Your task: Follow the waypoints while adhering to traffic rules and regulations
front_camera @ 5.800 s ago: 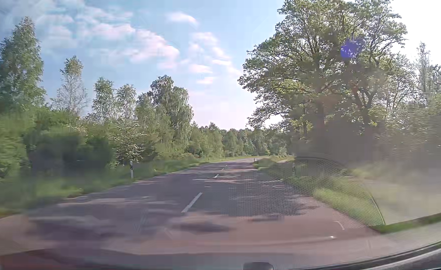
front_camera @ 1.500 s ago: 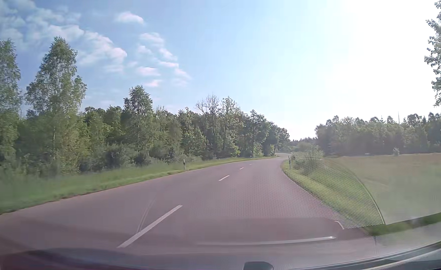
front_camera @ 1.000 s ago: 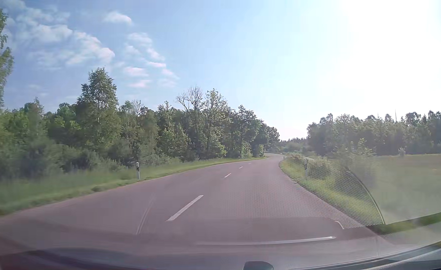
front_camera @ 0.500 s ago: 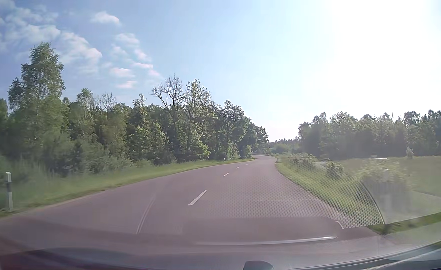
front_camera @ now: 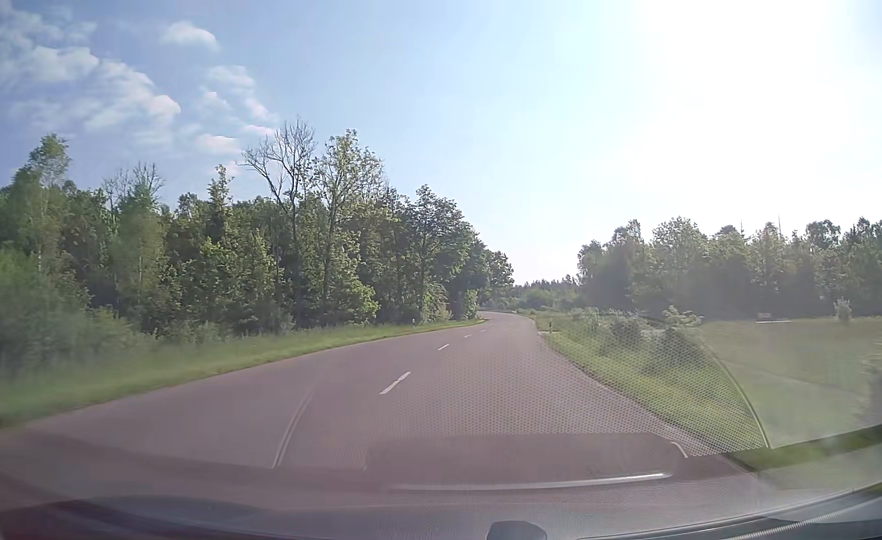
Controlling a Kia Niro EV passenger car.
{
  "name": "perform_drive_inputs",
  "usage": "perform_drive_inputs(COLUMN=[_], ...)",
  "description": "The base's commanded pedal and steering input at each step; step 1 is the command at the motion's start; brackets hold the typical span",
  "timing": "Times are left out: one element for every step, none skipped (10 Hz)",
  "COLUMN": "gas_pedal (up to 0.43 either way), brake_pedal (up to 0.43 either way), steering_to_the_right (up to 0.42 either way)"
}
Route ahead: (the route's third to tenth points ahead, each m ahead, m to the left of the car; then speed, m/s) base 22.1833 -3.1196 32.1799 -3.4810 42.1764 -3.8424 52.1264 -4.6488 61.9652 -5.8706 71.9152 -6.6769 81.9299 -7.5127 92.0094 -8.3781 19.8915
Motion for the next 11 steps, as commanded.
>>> perform_drive_inputs(gas_pedal=[0.169,0.169,0.169,0.169,0.169,0.169,0.169,0.169,0.169,0.169,0.169], brake_pedal=[0.0,0.0,0.0,0.0,0.0,0.0,0.0,0.0,0.0,0.0,0.0], steering_to_the_right=[0.019,0.017,0.017,0.015,0.013,0.01,0.01,0.01,0.01,0.01,0.01])
